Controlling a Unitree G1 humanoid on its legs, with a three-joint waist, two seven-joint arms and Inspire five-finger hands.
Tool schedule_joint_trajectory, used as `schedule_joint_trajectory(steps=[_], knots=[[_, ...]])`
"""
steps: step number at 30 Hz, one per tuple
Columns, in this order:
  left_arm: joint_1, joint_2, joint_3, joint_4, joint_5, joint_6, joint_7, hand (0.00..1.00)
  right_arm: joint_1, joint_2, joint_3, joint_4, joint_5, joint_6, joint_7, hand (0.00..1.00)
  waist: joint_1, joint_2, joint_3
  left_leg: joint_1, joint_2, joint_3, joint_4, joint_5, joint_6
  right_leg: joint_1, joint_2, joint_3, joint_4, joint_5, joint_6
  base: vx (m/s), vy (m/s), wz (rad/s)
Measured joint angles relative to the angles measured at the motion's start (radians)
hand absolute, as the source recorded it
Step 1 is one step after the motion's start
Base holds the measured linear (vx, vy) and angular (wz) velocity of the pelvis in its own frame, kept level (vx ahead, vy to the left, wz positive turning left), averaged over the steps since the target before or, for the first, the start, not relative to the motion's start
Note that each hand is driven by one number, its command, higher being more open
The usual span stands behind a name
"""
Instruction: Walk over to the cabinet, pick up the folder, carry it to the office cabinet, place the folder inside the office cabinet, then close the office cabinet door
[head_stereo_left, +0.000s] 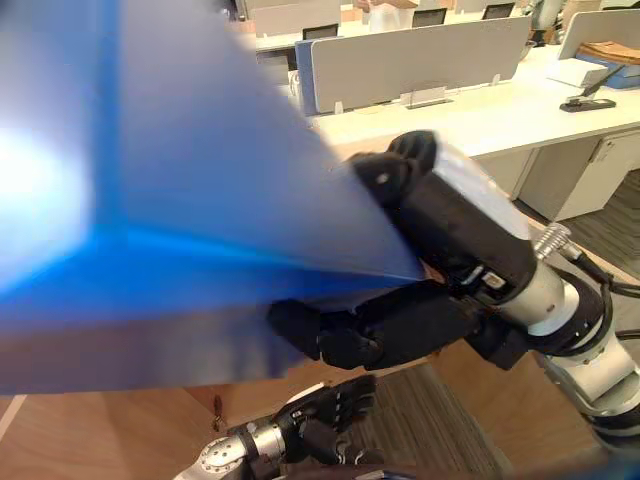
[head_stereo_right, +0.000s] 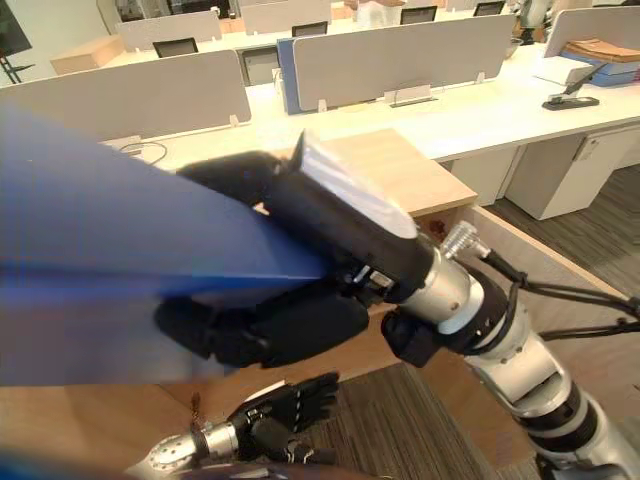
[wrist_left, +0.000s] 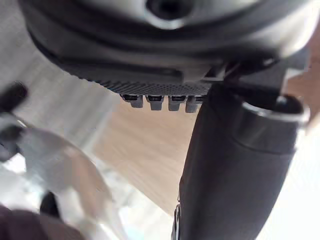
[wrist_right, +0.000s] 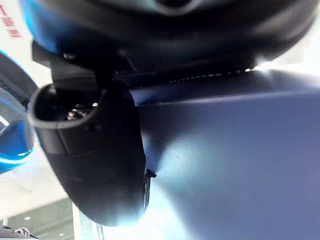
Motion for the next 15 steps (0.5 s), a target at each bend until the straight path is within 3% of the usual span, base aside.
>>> schedule_joint_trajectory(steps=[4, 6, 9, 12, 15], knots=[[0.004, -0.144, 0.233, 0.381, 0.136, -0.003, 0.024, 1.00, 0.154, -0.033, 0.013, 0.056, -0.139, 0.008, -0.001, 0.00, -0.003, -0.017, -0.004, -0.016, 0.000, -0.001, 0.000, 0.000, 0.001, -0.015, -0.004, 0.006, -0.012, 0.008, -0.002, -0.01, -0.002, -0.03], [-0.021, -0.246, 0.516, 0.650, 0.308, -0.002, 0.135, 1.00, 0.226, -0.051, 0.067, 0.183, -0.247, 0.036, -0.003, 0.00, -0.003, -0.031, 0.000, -0.018, -0.004, -0.001, 0.000, 0.001, 0.002, -0.023, -0.007, 0.009, -0.013, 0.014, 0.000, 0.00, 0.000, 0.00], [-0.030, -0.269, 0.716, 0.792, 0.417, 0.010, 0.260, 1.00, 0.242, -0.082, 0.177, 0.368, -0.377, 0.089, -0.003, 0.00, -0.001, -0.052, 0.020, -0.021, -0.010, -0.005, 0.001, 0.006, 0.010, -0.024, -0.009, 0.008, -0.017, 0.019, -0.004, 0.01, 0.007, 0.02], [-0.037, -0.295, 0.781, 0.793, 0.464, 0.009, 0.327, 1.00, 0.244, -0.151, 0.265, 0.484, -0.516, 0.124, 0.023, 0.00, 0.015, -0.044, 0.032, -0.033, -0.021, -0.010, 0.002, 0.005, 0.019, -0.023, -0.021, 0.007, -0.035, 0.029, 0.005, 0.04, 0.042, 0.06], [-0.038, -0.326, 0.818, 0.791, 0.481, 0.009, 0.352, 1.00, 0.242, -0.158, 0.286, 0.557, -0.573, 0.126, 0.048, 0.00, 0.005, -0.018, 0.049, -0.039, -0.028, -0.030, 0.003, 0.004, 0.022, -0.023, -0.029, 0.002, -0.041, 0.031, 0.007, 0.04, 0.039, 0.06]])
